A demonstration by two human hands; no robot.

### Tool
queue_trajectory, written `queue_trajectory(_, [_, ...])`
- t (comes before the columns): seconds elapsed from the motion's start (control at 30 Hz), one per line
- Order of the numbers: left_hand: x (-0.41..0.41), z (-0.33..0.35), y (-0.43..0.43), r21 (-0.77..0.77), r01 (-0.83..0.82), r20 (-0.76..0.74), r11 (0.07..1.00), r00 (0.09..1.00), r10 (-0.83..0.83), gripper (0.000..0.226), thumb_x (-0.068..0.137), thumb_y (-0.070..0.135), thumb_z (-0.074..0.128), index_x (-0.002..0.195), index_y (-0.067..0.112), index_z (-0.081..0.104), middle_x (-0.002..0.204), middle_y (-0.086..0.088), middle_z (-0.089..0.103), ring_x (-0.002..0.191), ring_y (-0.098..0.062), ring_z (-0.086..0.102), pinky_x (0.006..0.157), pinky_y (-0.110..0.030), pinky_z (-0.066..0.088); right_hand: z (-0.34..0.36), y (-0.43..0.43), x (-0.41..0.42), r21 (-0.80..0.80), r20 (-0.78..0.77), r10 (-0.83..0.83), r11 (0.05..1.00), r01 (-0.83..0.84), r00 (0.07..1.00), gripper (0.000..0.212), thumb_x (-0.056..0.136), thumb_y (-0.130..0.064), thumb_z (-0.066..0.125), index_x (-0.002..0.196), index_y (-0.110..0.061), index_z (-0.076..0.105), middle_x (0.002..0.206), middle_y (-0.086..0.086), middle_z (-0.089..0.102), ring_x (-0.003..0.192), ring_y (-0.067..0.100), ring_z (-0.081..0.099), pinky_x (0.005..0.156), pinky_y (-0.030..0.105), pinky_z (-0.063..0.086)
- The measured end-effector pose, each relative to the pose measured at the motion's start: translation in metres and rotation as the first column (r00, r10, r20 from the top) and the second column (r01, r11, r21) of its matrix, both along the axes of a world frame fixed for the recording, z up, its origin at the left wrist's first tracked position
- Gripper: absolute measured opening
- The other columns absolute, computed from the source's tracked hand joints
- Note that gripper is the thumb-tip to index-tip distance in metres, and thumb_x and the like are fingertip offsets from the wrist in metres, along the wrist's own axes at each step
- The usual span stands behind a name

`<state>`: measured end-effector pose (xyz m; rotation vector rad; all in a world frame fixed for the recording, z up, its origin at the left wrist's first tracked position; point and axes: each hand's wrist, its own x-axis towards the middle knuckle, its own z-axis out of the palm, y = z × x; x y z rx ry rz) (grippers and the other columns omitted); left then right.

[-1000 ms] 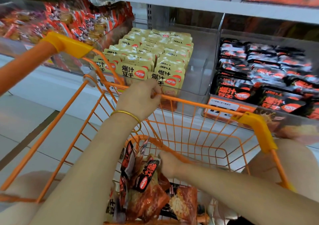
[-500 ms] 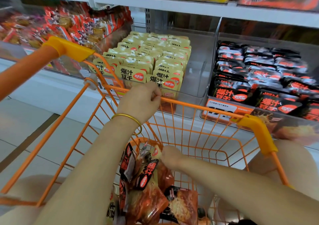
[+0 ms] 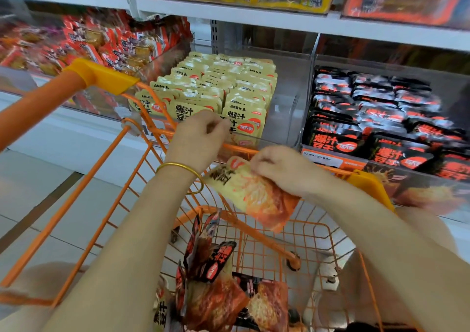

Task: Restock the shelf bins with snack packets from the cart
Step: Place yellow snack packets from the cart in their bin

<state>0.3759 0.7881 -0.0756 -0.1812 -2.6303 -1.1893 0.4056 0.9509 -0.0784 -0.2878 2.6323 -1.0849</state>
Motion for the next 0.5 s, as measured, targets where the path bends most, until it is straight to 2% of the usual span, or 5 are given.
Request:
queue_trajectory(0.07, [0.000, 0.004, -0.001, 0.118, -0.005, 0.056, 0.993, 0.998, -0.001, 0.034, 0.095, 0.033, 0.047, 0.087, 0.005, 0.066, 0.076, -0.007, 0.061, 0.071, -0.020, 0.055, 0.067, -0.034, 0.044, 0.010, 0.009, 0.004, -0.199, 0.047, -0.110, 0.973, 0.118, 0.993, 0.020, 0.096, -0.026, 0.052, 0.081, -0.021, 0.064, 0.075, -0.007, 0.063, 0.070, 0.008, 0.060, 0.058, 0.017, 0.047])
queue_trajectory(0.13, [0.000, 0.007, -0.002, 0.286, -0.016, 0.106, 0.958, 0.994, -0.015, 0.038, 0.095, 0.038, 0.046, 0.095, 0.006, 0.066, 0.086, -0.013, 0.065, 0.077, -0.024, 0.057, 0.072, -0.037, 0.047, 0.009, 0.013, -0.006, -0.360, -0.048, -0.280, 0.900, 0.245, 0.959, 0.022, 0.096, -0.024, 0.052, 0.076, -0.020, 0.060, 0.071, -0.005, 0.060, 0.064, 0.009, 0.057, 0.057, 0.024, 0.046])
queue_trajectory(0.27, [-0.001, 0.009, -0.001, 0.437, 0.060, 0.066, 0.897, 0.993, -0.099, 0.017, 0.093, 0.021, 0.055, 0.106, 0.009, 0.058, 0.085, -0.002, 0.061, 0.066, -0.007, 0.058, 0.054, -0.017, 0.044, 0.011, -0.002, -0.036, -0.598, -0.370, -0.524, 0.766, 0.235, 0.767, 0.021, 0.095, -0.013, 0.050, 0.078, -0.022, 0.042, 0.072, 0.002, 0.052, 0.062, 0.012, 0.048, 0.055, 0.022, 0.036])
queue_trajectory(0.4, [-0.010, 0.002, 0.000, 0.459, 0.052, -0.086, 0.887, 0.996, -0.014, 0.018, 0.090, 0.000, 0.054, 0.099, 0.015, 0.052, 0.083, 0.003, 0.054, 0.078, -0.016, 0.056, 0.070, -0.033, 0.052, 0.012, -0.017, -0.048, -0.561, -0.605, -0.480, 0.823, 0.087, 0.635, 0.012, 0.090, -0.007, 0.050, 0.090, -0.017, 0.044, 0.077, -0.013, 0.049, 0.071, 0.010, 0.052, 0.068, 0.029, 0.042])
queue_trajectory(0.5, [-0.018, -0.004, 0.000, 0.439, 0.013, -0.163, 0.898, 0.984, 0.066, 0.022, 0.087, -0.003, 0.053, 0.086, 0.019, 0.049, 0.080, 0.005, 0.052, 0.083, -0.023, 0.058, 0.077, -0.038, 0.052, 0.004, -0.019, -0.049, -0.513, -0.654, -0.433, 0.856, 0.056, 0.621, 0.013, 0.090, -0.008, 0.052, 0.088, -0.017, 0.044, 0.080, -0.005, 0.052, 0.076, 0.020, 0.056, 0.069, 0.038, 0.046])
